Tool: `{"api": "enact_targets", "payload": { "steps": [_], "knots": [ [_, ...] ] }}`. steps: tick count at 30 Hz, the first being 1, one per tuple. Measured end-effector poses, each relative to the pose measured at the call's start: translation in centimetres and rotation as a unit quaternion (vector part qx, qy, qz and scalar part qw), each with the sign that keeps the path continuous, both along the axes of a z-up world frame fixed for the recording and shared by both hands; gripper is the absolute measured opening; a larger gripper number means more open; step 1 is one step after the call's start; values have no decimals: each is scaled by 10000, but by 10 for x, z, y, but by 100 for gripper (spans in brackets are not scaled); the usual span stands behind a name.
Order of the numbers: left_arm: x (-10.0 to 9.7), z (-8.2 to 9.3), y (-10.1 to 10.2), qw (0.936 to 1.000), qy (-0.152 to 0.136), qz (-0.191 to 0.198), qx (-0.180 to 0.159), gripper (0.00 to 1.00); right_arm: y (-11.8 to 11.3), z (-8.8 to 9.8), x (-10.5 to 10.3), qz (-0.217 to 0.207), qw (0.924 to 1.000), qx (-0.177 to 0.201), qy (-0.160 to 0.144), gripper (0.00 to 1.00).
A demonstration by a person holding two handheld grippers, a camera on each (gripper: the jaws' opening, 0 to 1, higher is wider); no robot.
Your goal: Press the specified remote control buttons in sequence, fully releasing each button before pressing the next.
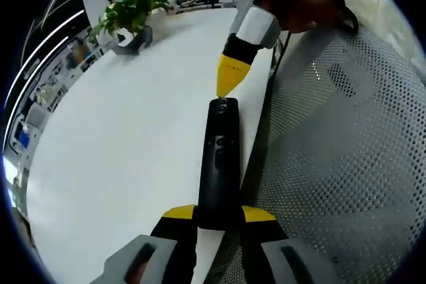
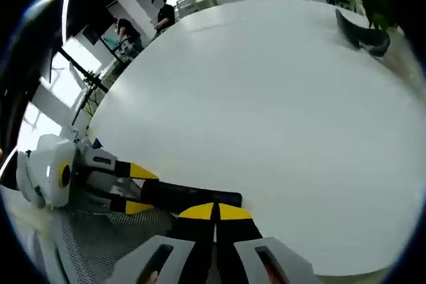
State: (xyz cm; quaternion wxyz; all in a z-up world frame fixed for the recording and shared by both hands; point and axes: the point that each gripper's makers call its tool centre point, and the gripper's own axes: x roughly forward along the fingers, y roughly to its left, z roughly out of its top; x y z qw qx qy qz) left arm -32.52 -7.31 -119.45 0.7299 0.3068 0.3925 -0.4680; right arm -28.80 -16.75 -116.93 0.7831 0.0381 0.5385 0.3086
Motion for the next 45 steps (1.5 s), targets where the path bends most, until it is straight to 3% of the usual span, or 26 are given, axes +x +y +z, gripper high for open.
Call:
{"api": "enact_targets", "payload": {
  "steps": [7, 16, 19, 24, 35, 45],
  "knots": [
    [0, 0, 1, 10000, 16, 2, -64, 23, -7, -8, 4, 140, 9992, -340, -169, 0],
    [1, 1, -1, 9995, 128, 76, -269, 24, -3, -9, 8, 3, 10000, -37, -56, 0],
    [2, 1, -1, 9993, 153, 108, -325, 24, -5, -13, 7, 68, 9998, -158, -60, 0],
    [2, 1, -2, 9995, 116, 56, -304, 24, -6, -12, 9, -224, 9997, 90, 82, 0],
    [3, 1, -2, 9996, 44, 32, -291, 24, -6, -12, 10, -274, 9995, 111, 77, 0],
    [4, 1, -3, 9994, 40, 23, -340, 24, -7, -11, 10, -579, 9971, 396, 279, 0]
  ]
}}
